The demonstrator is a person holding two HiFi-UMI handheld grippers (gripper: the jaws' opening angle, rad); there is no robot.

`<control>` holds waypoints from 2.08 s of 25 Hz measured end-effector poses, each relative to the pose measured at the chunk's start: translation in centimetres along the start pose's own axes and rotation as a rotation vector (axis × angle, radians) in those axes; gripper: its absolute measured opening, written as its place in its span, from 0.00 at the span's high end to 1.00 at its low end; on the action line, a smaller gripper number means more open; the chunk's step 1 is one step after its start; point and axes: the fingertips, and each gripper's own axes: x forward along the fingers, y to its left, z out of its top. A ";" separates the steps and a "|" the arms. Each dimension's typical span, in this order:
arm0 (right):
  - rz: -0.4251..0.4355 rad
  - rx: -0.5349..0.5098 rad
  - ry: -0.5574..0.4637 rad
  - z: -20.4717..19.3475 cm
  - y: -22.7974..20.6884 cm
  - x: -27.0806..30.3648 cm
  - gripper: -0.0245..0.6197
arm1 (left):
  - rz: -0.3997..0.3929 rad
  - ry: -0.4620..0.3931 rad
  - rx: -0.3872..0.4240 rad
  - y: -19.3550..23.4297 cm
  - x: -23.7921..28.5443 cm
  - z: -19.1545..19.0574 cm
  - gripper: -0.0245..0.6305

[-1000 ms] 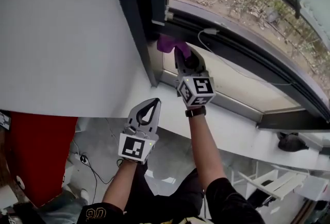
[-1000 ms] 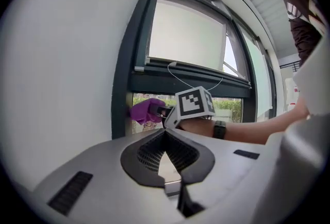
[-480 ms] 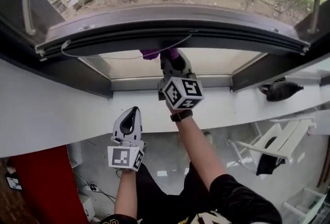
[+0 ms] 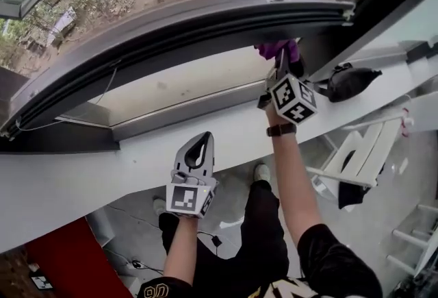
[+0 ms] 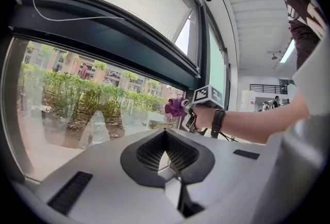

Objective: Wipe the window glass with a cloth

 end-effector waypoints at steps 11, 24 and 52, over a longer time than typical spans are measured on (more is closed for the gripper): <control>0.583 -0.127 0.274 -13.8 32.6 -10.7 0.84 | 0.370 0.044 0.081 17.2 -16.1 1.6 0.94; 0.866 -0.066 0.417 -25.6 63.9 -14.9 0.84 | 0.586 0.078 0.023 26.5 -33.6 -0.3 0.95; 0.019 0.339 0.140 -4.3 -0.5 0.2 0.84 | 0.086 0.096 0.000 2.6 -3.0 -2.9 0.94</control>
